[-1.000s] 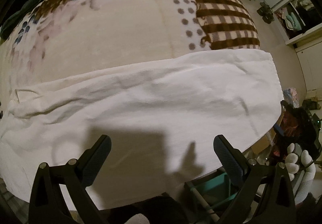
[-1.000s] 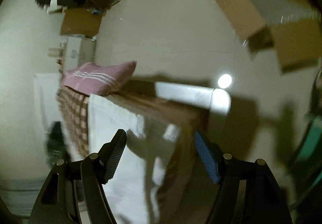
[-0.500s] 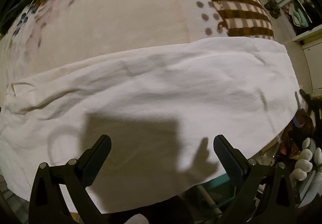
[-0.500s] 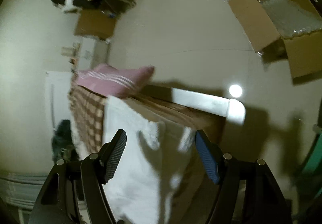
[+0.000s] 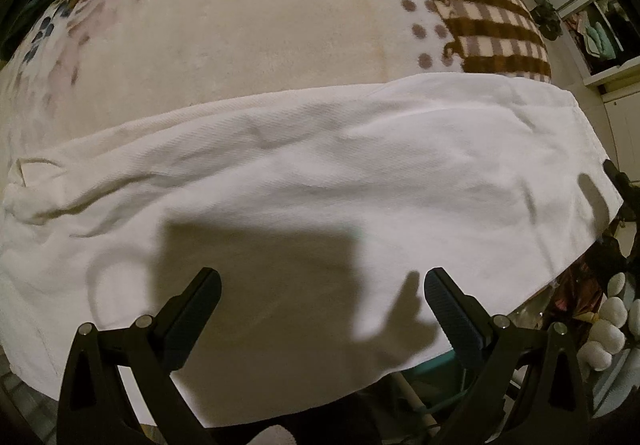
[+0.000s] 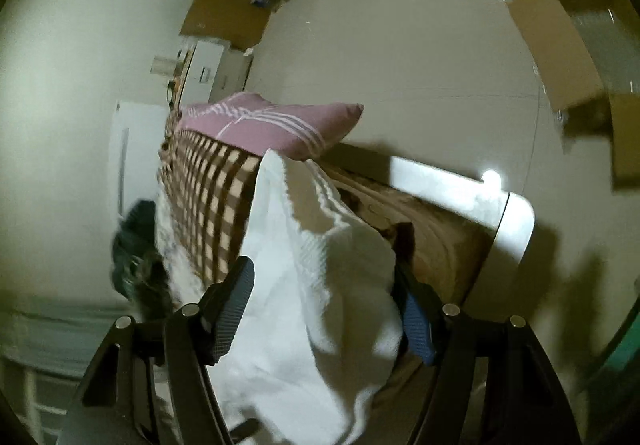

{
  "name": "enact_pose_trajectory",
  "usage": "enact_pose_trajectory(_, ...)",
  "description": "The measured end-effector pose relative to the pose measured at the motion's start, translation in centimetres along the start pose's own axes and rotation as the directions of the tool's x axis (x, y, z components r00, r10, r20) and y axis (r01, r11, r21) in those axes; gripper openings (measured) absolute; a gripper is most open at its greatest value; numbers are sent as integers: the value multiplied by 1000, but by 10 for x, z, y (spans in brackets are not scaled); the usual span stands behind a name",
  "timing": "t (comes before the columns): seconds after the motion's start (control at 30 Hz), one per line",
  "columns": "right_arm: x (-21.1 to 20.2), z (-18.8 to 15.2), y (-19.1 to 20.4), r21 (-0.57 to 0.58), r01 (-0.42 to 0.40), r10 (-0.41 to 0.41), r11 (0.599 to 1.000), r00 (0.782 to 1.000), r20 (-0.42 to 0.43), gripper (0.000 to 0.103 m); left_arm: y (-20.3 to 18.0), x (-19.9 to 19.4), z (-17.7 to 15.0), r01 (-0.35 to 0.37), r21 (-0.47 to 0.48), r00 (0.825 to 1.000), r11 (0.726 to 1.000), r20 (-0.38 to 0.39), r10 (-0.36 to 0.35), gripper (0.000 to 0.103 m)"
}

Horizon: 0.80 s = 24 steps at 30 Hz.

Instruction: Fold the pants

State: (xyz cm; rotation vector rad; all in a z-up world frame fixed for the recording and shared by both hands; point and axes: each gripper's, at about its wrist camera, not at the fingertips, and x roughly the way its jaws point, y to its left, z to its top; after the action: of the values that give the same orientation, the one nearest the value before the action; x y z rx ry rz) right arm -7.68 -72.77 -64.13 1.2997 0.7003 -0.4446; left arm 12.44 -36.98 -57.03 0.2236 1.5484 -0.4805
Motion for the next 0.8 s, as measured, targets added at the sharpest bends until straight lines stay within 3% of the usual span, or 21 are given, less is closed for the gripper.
enact_pose_trajectory(0.07, 0, 1, 8, -35, 21, -21, 999, 1000, 2, 69, 1, 0, 1, -2, 2, 1000, 1000, 0, 2, 103)
enact_pose_trajectory(0.17, -3, -4, 21, -95, 53, -50, 994, 998, 32, 25, 2, -1, 3, 1, -6, 1000, 1000, 4, -1, 103)
enact_pose_trajectory(0.23, -1, -7, 29, -127, 77, -72, 989, 996, 44, 24, 5, -2, 3, 5, -12, 1000, 1000, 8, -5, 103)
enact_pose_trajectory(0.3, 3, -10, 35, -143, 110, -106, 983, 994, 35, 16, 10, -4, 3, 8, -22, 1000, 1000, 12, -8, 103)
enact_pose_trajectory(0.4, 1, -21, 54, -177, 112, -103, 978, 993, 59, 14, 21, -19, 2, 23, -49, 999, 999, 47, -21, 103)
enact_pose_trajectory(0.63, -14, -83, 153, -353, -14, 16, 935, 1000, 2, 14, 86, -76, -16, 88, -165, 988, 982, 140, -65, 103)
enact_pose_trajectory(0.8, -6, -164, 225, -464, -127, 75, 877, 989, -129, 14, 166, -123, -55, 108, -266, 977, 958, 207, -53, 103)
